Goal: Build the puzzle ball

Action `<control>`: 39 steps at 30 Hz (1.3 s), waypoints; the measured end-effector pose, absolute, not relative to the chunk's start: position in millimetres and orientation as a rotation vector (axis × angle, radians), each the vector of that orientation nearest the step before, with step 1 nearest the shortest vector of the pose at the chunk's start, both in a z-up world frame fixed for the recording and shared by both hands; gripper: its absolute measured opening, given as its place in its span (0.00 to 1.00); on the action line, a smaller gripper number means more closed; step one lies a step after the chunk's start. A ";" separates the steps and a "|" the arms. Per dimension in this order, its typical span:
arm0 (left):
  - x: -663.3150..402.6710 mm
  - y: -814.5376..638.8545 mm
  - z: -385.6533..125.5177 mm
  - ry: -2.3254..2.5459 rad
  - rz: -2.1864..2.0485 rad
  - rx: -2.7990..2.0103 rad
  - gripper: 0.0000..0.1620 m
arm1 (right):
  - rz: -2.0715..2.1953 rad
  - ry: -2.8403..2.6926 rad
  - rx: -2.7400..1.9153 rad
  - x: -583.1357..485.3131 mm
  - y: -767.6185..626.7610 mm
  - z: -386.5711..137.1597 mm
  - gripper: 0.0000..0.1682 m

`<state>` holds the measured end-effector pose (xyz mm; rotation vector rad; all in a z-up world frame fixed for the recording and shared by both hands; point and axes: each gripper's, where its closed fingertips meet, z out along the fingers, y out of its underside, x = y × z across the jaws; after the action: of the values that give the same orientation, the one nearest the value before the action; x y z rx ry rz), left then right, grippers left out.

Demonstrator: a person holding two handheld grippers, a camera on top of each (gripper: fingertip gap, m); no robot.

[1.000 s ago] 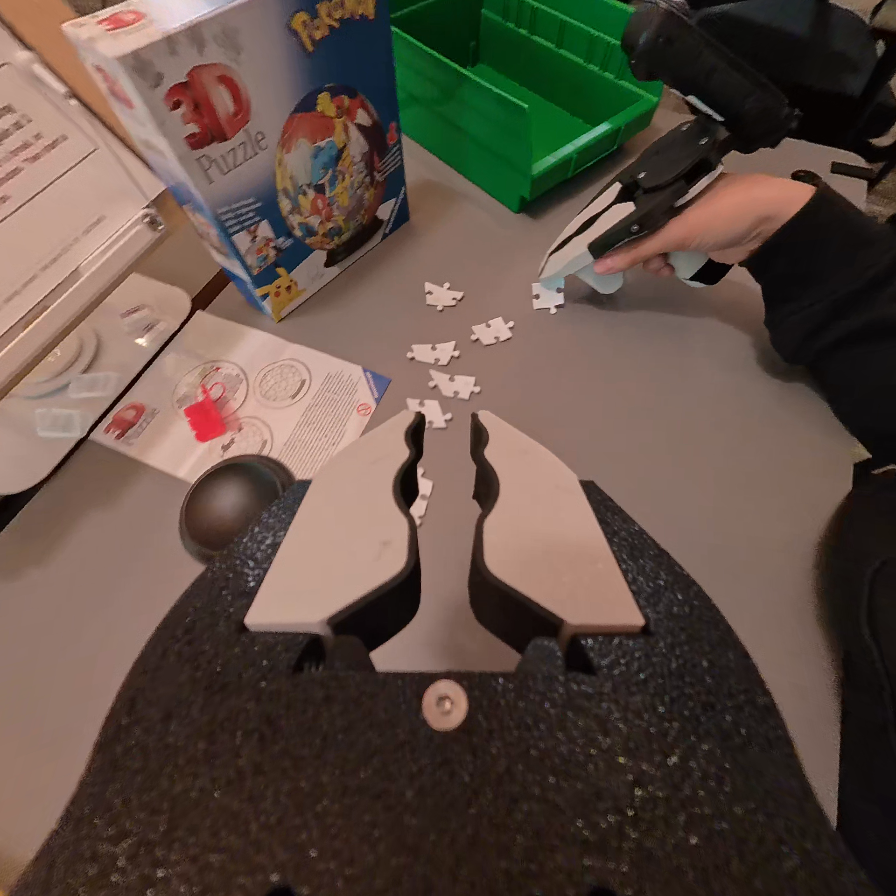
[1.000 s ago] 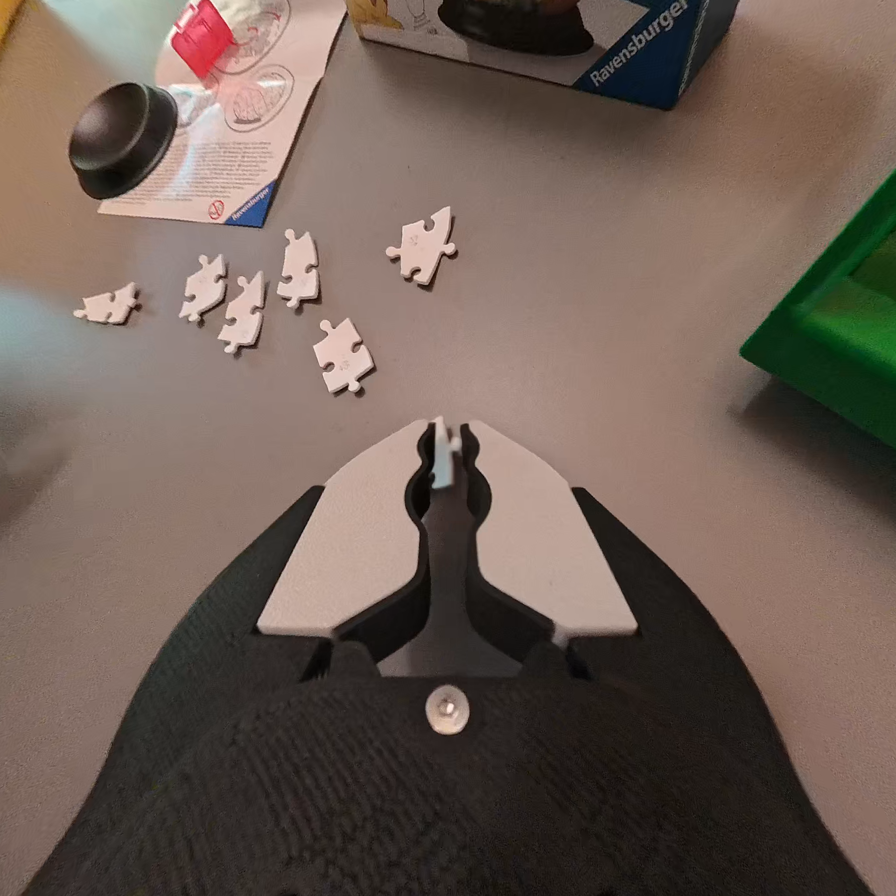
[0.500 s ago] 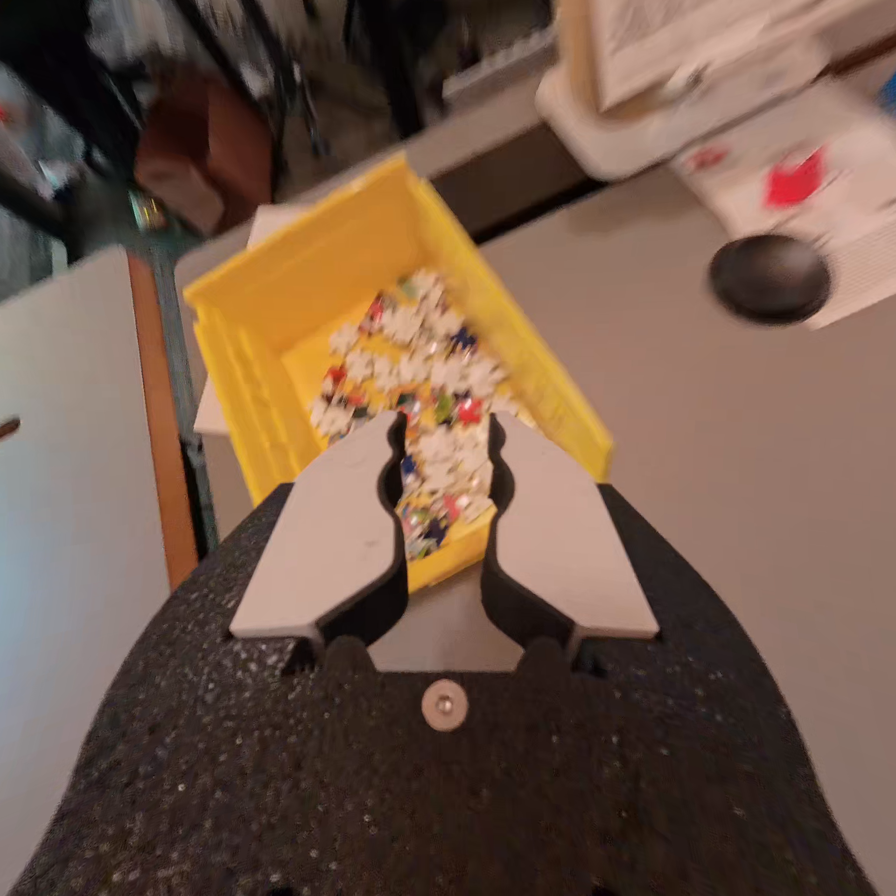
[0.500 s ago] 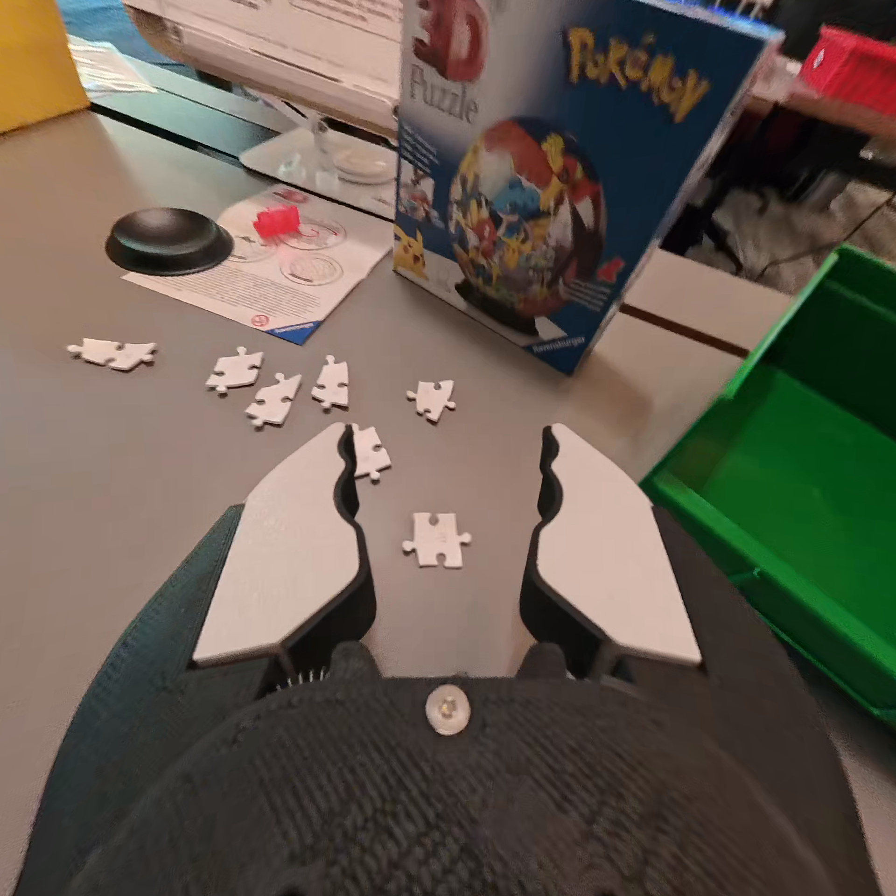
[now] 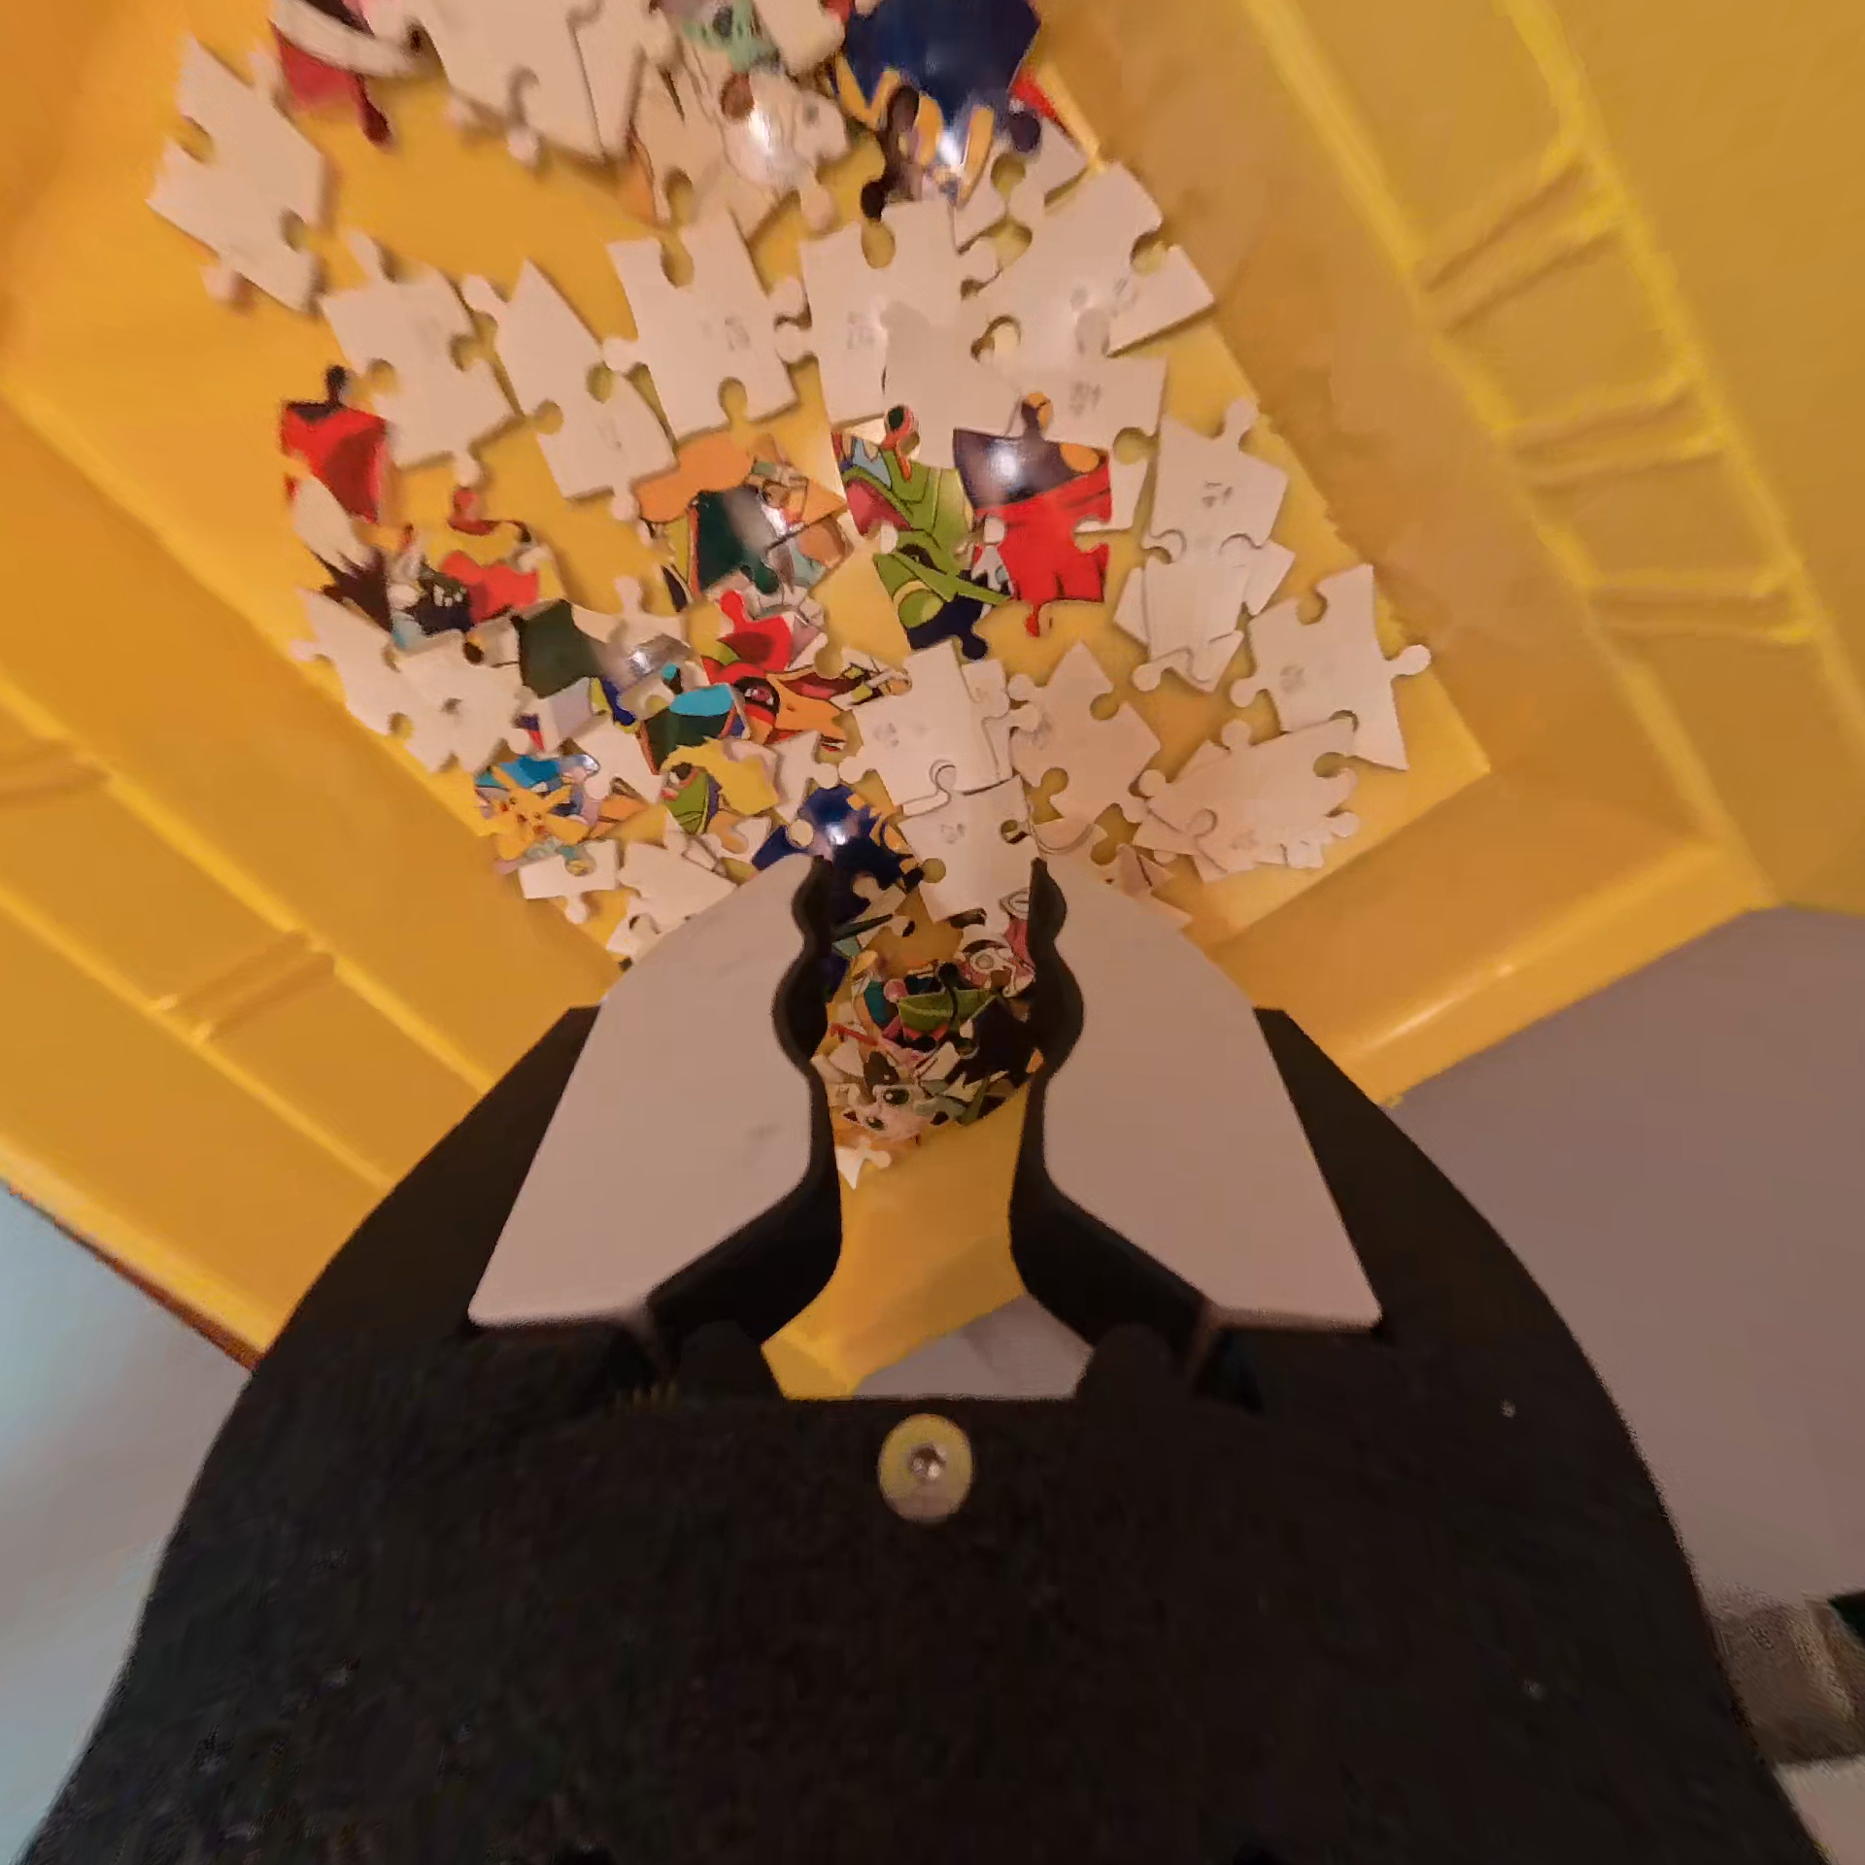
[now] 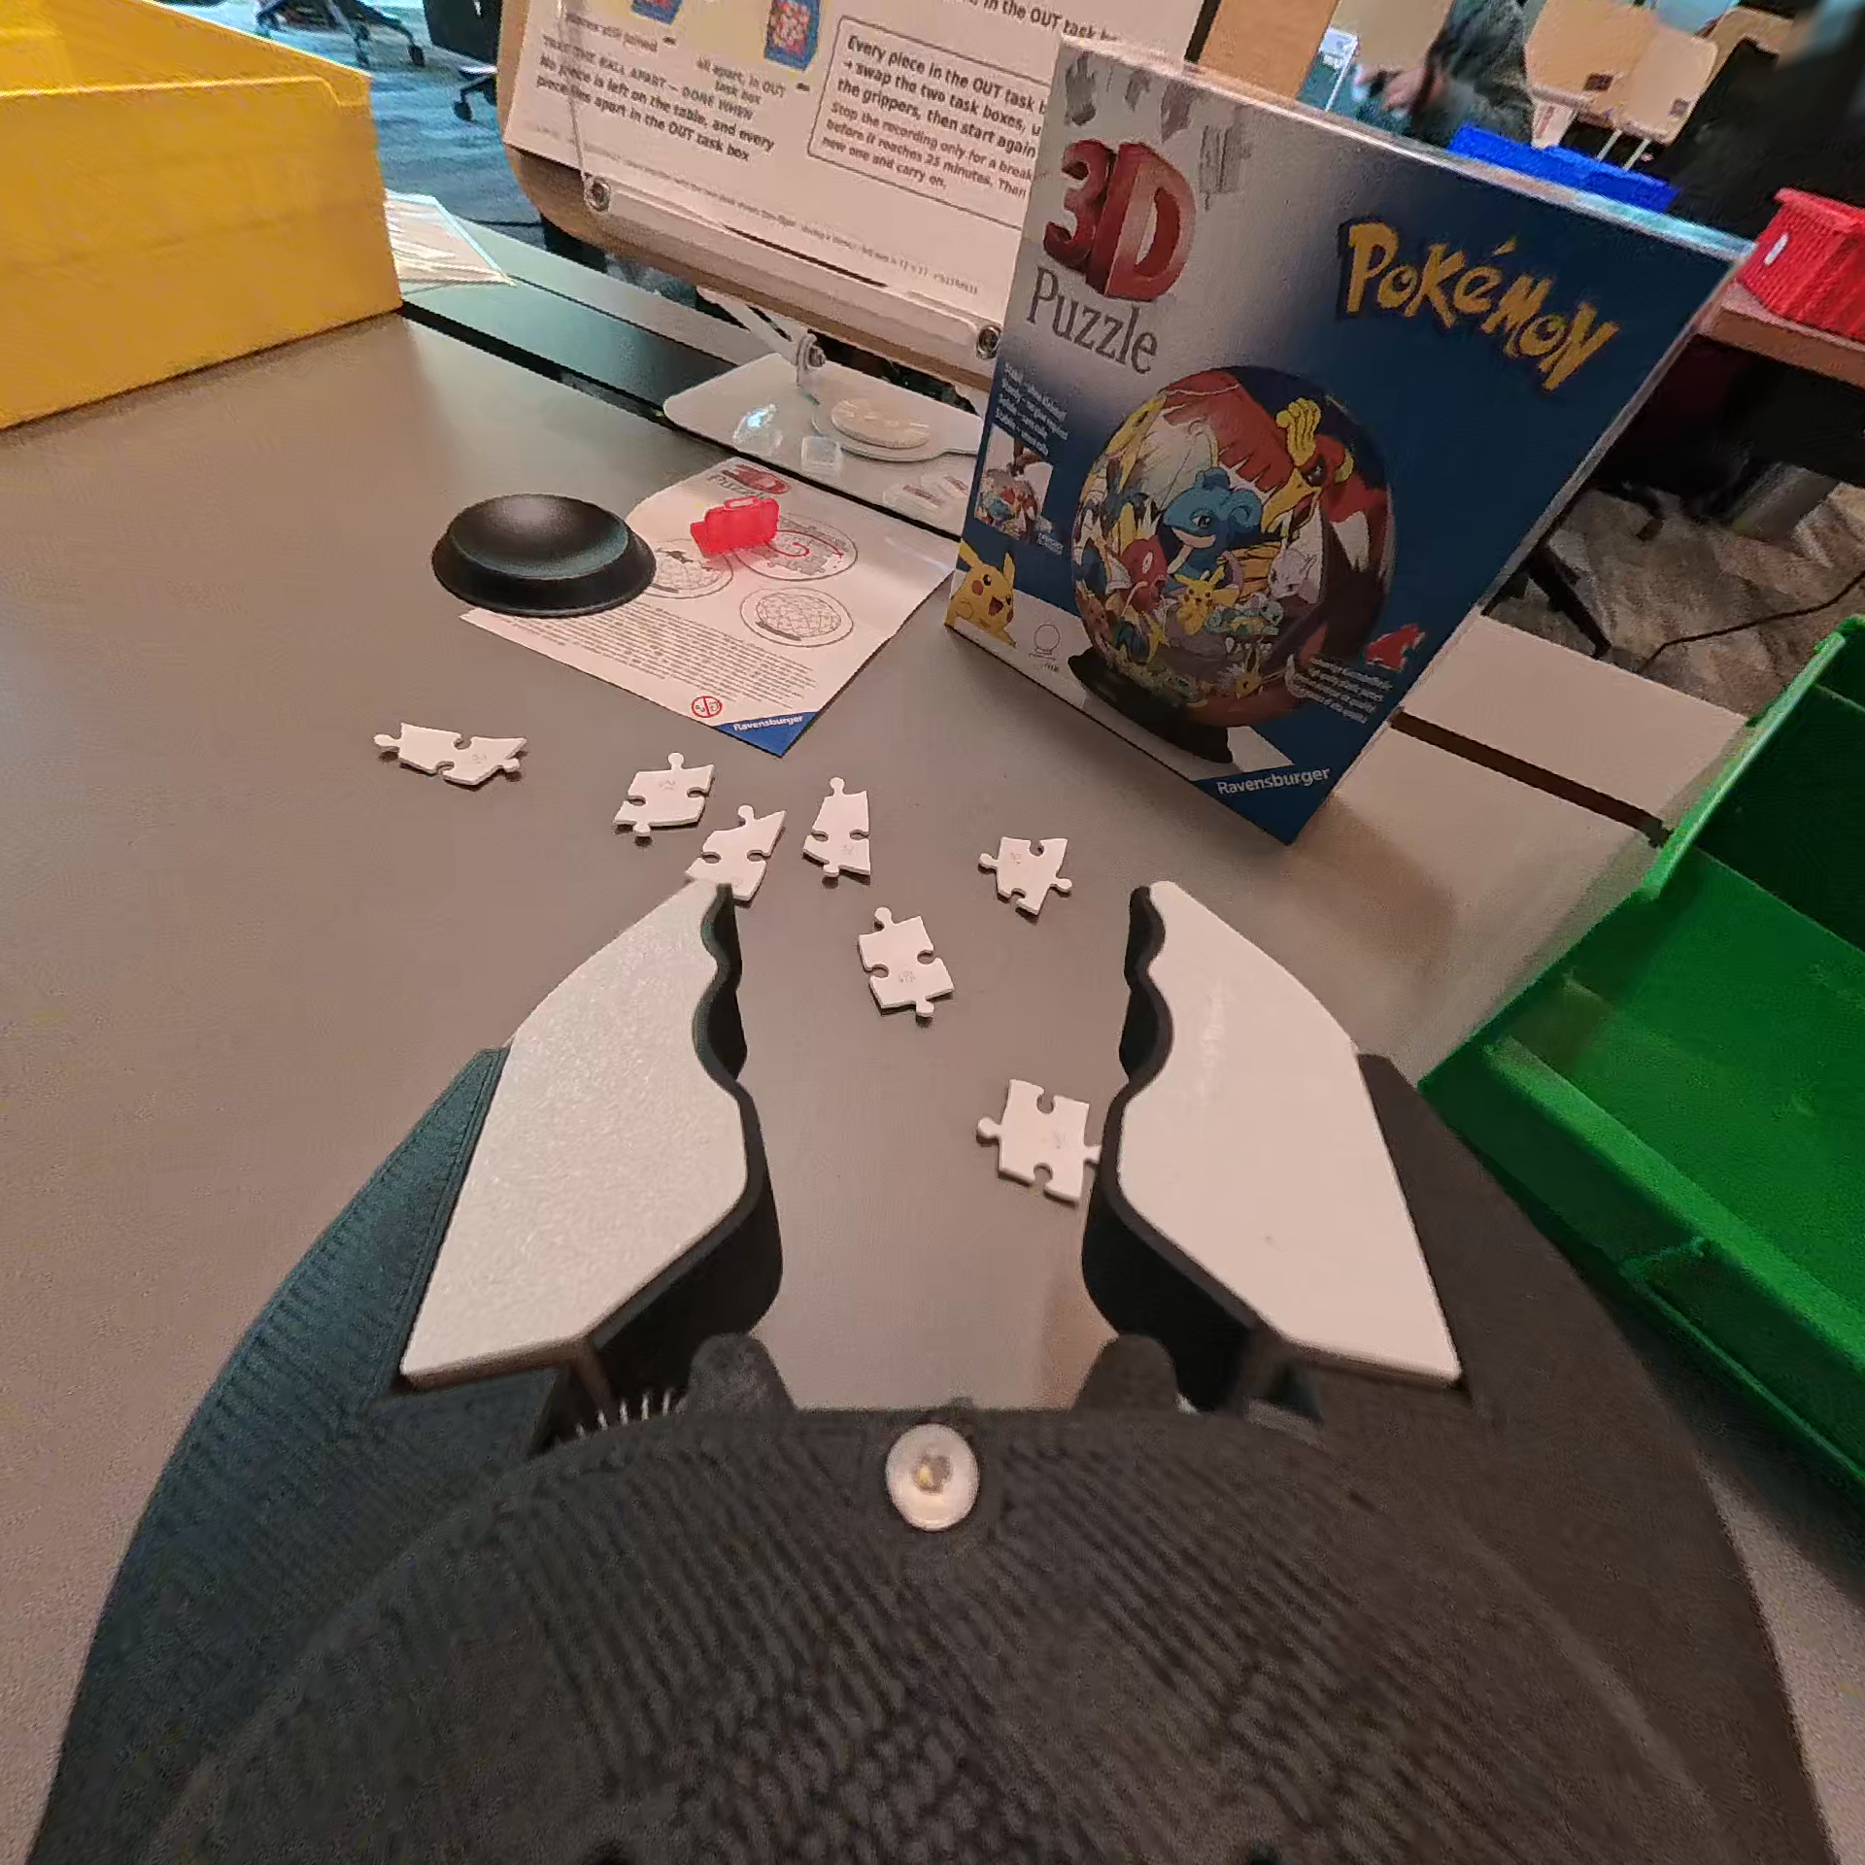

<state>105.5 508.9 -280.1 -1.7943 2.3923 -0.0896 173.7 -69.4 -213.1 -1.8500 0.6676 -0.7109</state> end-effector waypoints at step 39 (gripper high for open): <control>124.4 486.4 -239.8 2.203 -0.347 -1.548 0.02 | -0.645 0.620 -1.878 161.6 -50.0 -214.9 0.42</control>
<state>124.4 486.4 -239.8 -1.5481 2.2025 -0.3472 161.6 -50.0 -214.9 -1.8780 0.6199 -0.6454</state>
